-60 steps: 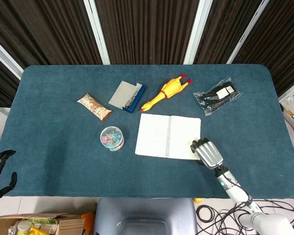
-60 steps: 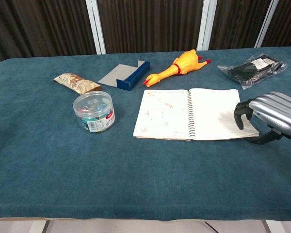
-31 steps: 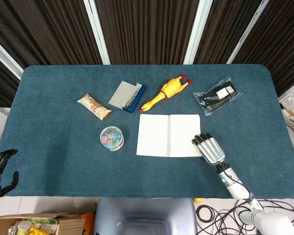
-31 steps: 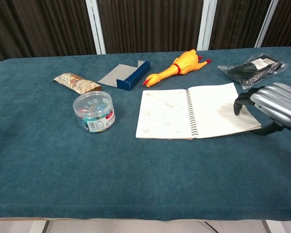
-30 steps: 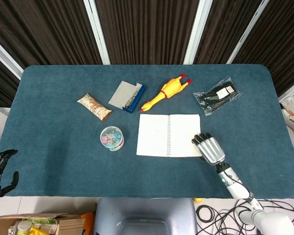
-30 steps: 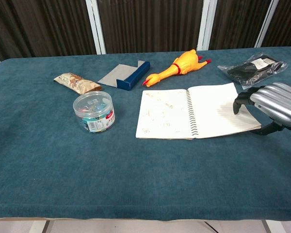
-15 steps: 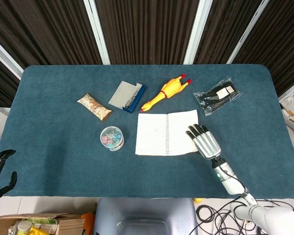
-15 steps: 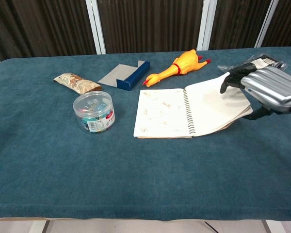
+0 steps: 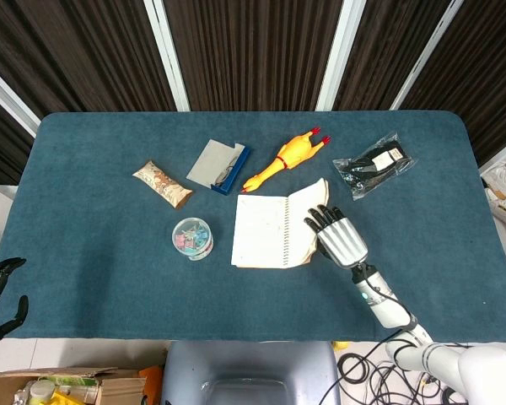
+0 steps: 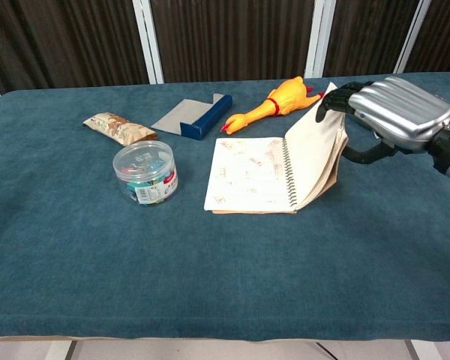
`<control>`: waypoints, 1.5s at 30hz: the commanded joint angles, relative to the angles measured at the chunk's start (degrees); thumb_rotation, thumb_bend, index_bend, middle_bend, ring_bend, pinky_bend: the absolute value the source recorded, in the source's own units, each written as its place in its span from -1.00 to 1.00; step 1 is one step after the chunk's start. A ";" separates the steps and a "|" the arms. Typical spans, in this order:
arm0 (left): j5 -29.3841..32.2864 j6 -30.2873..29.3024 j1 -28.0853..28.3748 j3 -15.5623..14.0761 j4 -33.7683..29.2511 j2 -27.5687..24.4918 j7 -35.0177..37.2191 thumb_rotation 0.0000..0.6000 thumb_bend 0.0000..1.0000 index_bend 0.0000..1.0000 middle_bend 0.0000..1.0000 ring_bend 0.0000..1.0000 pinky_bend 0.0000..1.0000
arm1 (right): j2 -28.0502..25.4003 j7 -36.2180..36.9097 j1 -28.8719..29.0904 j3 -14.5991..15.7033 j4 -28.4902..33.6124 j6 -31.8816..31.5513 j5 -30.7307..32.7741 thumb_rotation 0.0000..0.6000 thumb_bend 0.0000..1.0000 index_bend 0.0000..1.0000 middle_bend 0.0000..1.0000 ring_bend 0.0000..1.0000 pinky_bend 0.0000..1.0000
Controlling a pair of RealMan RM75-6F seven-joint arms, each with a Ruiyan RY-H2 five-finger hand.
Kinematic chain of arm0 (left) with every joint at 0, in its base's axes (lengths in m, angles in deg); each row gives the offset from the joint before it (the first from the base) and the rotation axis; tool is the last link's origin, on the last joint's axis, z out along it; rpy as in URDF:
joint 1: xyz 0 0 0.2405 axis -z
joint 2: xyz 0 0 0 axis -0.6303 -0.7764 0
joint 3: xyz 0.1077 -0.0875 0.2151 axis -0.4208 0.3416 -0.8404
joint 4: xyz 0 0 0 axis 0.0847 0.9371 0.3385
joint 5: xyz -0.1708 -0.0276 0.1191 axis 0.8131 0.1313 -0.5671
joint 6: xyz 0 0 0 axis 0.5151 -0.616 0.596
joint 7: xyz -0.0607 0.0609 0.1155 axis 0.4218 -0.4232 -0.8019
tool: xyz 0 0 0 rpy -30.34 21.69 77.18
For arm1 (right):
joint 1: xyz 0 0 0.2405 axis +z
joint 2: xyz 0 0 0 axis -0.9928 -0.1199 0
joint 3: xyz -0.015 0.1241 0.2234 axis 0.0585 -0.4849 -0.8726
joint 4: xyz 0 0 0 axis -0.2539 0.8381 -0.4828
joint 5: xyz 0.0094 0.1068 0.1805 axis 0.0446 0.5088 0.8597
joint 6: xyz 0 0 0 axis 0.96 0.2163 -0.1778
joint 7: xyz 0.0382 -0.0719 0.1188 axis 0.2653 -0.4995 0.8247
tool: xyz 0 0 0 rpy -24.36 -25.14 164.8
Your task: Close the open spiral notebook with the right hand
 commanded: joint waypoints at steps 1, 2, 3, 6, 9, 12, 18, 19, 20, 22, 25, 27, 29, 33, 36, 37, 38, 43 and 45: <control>-0.03 0.01 -0.01 -0.02 0.02 -0.02 0.06 1.00 0.04 -0.57 -0.62 -0.68 -0.24 | -0.07 -0.77 0.77 -0.49 0.94 0.12 -0.17 1.00 -0.39 -0.34 -0.51 -0.63 -0.32; -0.05 -0.04 -0.04 -0.04 0.02 -0.04 0.09 1.00 0.04 -0.57 -0.62 -0.68 -0.23 | 0.00 -1.05 1.07 -0.65 1.32 0.17 -0.21 1.00 -0.39 -0.34 -0.51 -0.63 -0.32; -0.06 -0.03 -0.02 -0.02 0.05 -0.03 0.11 1.00 0.04 -0.57 -0.62 -0.68 -0.23 | 0.07 -1.23 1.29 -0.75 1.59 0.21 -0.24 1.00 -0.39 -0.34 -0.51 -0.63 -0.32; -0.04 -0.12 -0.04 0.03 0.12 -0.03 0.28 1.00 0.04 -0.57 -0.62 -0.68 -0.23 | 0.42 -1.61 1.99 -1.03 2.22 0.56 -0.26 1.00 -0.39 -0.34 -0.51 -0.63 -0.32; 0.00 -0.19 -0.09 0.04 0.10 -0.03 0.34 1.00 0.04 -0.57 -0.62 -0.68 -0.23 | 1.15 -1.79 2.77 -1.28 2.13 1.41 -0.06 1.00 -0.39 -0.34 -0.51 -0.63 -0.32; -0.07 -0.07 -0.02 0.02 0.12 0.02 0.17 1.00 0.04 -0.57 -0.62 -0.68 -0.23 | 2.57 -1.57 3.82 -1.83 1.20 2.57 0.45 1.00 -0.39 -0.34 -0.51 -0.63 -0.32; -0.56 0.17 0.16 -0.21 -0.08 0.17 -0.67 1.00 0.04 -0.57 -0.62 -0.68 -0.23 | 6.95 1.02 6.73 -3.33 -1.95 4.30 1.24 1.00 -0.40 -0.41 -0.55 -0.67 -0.32; -0.69 0.16 0.18 -0.26 -0.08 0.20 -0.80 1.00 0.04 -0.57 -0.62 -0.68 -0.23 | 7.75 1.47 7.25 -3.48 -2.81 4.37 1.17 1.00 -0.40 -0.44 -0.58 -0.69 -0.32; -0.77 0.15 0.17 -0.31 -0.09 0.21 -0.89 1.00 0.04 -0.57 -0.62 -0.68 -0.23 | 8.83 2.11 7.98 -3.65 -4.08 4.50 1.07 1.00 -0.40 -0.49 -0.62 -0.72 -0.33; -0.82 0.13 0.14 -0.36 -0.17 0.20 -0.85 1.00 0.04 -0.57 -0.62 -0.68 -0.23 | 10.55 3.09 9.06 -3.98 -6.07 4.65 1.03 1.00 -0.40 -0.57 -0.68 -0.78 -0.38; -0.86 -0.15 0.01 -0.36 -0.17 0.09 -0.57 1.00 0.04 -0.57 -0.62 -0.68 -0.23 | 13.39 4.71 10.75 -4.42 -9.38 5.25 1.19 1.00 -0.41 -0.71 -0.79 -0.86 -0.50; -0.73 -0.23 -0.03 -0.28 -0.03 0.09 -0.19 1.00 0.04 -0.57 -0.62 -0.68 -0.23 | 15.42 5.64 11.85 -4.58 -12.05 5.88 1.35 1.00 -0.41 -0.79 -0.82 -0.90 -0.55; -0.75 -0.30 -0.10 -0.32 0.01 0.00 0.13 1.00 0.04 -0.57 -0.62 -0.68 -0.23 | 17.06 6.34 12.74 -4.65 -14.44 6.80 1.63 1.00 -0.41 -0.85 -0.85 -0.92 -0.62; -0.99 -0.40 -0.11 -0.37 0.25 -0.13 0.85 1.00 0.04 -0.57 -0.62 -0.68 -0.23 | 20.69 8.09 14.23 -4.54 -19.83 9.34 2.45 1.00 -0.41 -0.92 -0.91 -0.99 -0.79; -1.50 -0.63 -0.15 -0.52 0.44 -0.18 1.21 1.00 0.04 -0.57 -0.62 -0.68 -0.23 | 22.49 9.49 14.27 -3.81 -23.04 11.35 2.88 1.00 -0.41 -0.93 -0.93 -1.00 -0.83; -1.57 -0.58 -0.10 -0.51 0.50 -0.19 1.36 1.00 0.04 -0.57 -0.62 -0.68 -0.23 | 22.91 9.80 14.19 -3.50 -23.99 11.99 2.94 1.00 -0.41 -0.93 -0.93 -1.00 -0.83; -1.60 -0.51 -0.05 -0.53 0.57 -0.20 1.50 1.00 0.04 -0.57 -0.62 -0.68 -0.23 | 23.40 10.17 14.02 -3.06 -25.22 12.73 2.97 1.00 -0.41 -0.93 -0.93 -1.00 -0.83; -1.57 -0.60 -0.15 -0.59 0.56 -0.27 1.69 1.00 0.04 -0.57 -0.62 -0.68 -0.23 | 24.40 13.23 13.72 -2.01 -28.42 14.91 3.23 1.00 -0.41 -0.87 -0.93 -1.00 -0.82; -1.58 -0.60 -0.16 -0.62 0.56 -0.25 1.59 1.00 0.04 -0.57 -0.61 -0.68 -0.23 | 24.53 14.53 13.77 -1.87 -29.17 15.48 3.44 1.00 -0.41 -0.84 -0.93 -1.00 -0.81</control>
